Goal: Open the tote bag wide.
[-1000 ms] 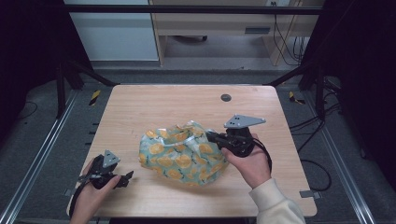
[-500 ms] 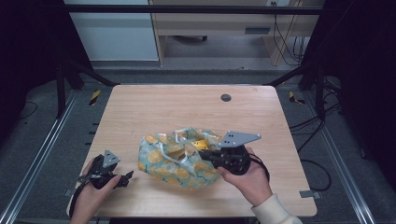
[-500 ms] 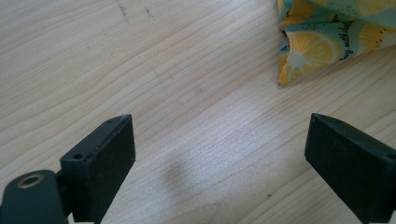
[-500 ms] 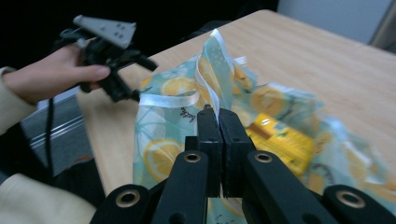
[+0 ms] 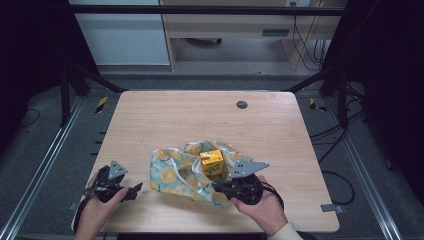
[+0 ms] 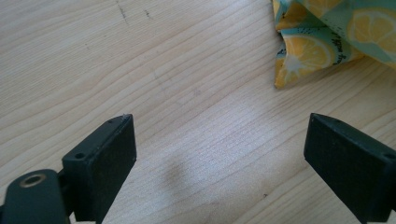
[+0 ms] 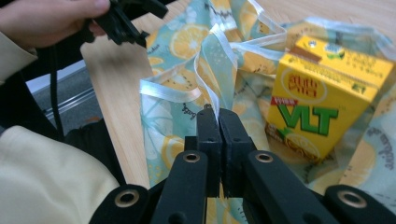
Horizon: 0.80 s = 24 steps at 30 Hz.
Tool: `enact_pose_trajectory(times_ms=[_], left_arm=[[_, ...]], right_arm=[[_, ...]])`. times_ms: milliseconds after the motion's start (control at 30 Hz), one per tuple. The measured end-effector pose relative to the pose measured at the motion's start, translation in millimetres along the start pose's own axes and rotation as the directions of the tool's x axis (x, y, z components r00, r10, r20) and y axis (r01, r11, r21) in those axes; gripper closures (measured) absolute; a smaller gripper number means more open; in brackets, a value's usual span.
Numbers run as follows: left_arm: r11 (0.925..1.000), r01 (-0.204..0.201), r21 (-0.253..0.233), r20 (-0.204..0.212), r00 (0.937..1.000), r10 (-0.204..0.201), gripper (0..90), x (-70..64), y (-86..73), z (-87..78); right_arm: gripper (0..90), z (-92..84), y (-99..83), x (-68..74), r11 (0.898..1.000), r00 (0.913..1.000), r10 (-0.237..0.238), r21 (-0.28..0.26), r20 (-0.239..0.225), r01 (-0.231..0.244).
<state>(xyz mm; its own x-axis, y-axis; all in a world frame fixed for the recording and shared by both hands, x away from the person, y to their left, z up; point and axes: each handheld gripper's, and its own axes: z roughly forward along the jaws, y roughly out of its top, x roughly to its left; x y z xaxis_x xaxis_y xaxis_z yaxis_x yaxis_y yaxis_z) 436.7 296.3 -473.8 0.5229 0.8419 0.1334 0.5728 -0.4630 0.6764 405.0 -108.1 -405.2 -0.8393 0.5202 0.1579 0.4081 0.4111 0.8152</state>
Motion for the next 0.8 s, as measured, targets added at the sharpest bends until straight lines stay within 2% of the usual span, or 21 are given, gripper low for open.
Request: enact_pose_trajectory(times_ms=[200,300,467,533,667,700,733,767,800], left_arm=[[0.9996,0.014,-0.026,0.027,0.9995,-0.013,10.6,-0.7,2.4,-3.7],[0.9993,0.010,-0.036,0.031,0.9995,-0.009,11.4,0.2,5.0,-7.0],[0.9975,0.006,-0.071,0.049,0.9988,-0.002,13.5,0.4,19.5,-20.2],[0.9965,-0.015,-0.083,0.056,0.9983,0.019,13.7,-1.9,28.9,-24.9],[0.9935,-0.069,-0.090,0.052,0.9959,0.074,13.7,-8.5,47.6,-27.3],[0.9935,-0.069,-0.090,0.052,0.9959,0.074,13.8,-8.5,47.6,-27.3],[0.9921,-0.089,-0.089,0.054,0.9941,0.094,13.8,-12.1,56.2,-26.5],[0.9921,-0.089,-0.089,0.054,0.9941,0.094,13.8,-12.1,56.2,-26.5],[0.9905,-0.100,-0.094,0.062,0.9924,0.106,13.8,-16.2,64.2,-26.0]], right_arm=[[87.9,6.4,-13.6,-5.6,0.999,0.9996,0.029,0.022,0.007,-0.029],[86.4,9.5,-17.6,-6.4,0.999,0.9995,0.028,0.040,0.012,-0.028],[81.5,15.8,-22.9,-7.9,0.998,0.9991,0.034,0.059,0.025,-0.035],[74.7,18.0,-23.6,-8.6,0.997,0.9991,0.034,0.062,0.026,-0.035],[54.0,21.7,-24.6,-7.8,0.997,0.9977,0.048,0.057,0.049,-0.050],[54.0,21.7,-24.6,-7.8,0.997,0.9977,0.048,0.057,0.049,-0.050],[46.3,21.9,-25.0,-7.1,0.997,0.9965,0.047,0.065,0.069,-0.051],[46.3,21.9,-25.0,-7.1,0.997,0.9965,0.047,0.065,0.069,-0.051],[41.0,19.8,-25.4,-6.5,0.997,0.9955,0.046,0.059,0.083,-0.050]])
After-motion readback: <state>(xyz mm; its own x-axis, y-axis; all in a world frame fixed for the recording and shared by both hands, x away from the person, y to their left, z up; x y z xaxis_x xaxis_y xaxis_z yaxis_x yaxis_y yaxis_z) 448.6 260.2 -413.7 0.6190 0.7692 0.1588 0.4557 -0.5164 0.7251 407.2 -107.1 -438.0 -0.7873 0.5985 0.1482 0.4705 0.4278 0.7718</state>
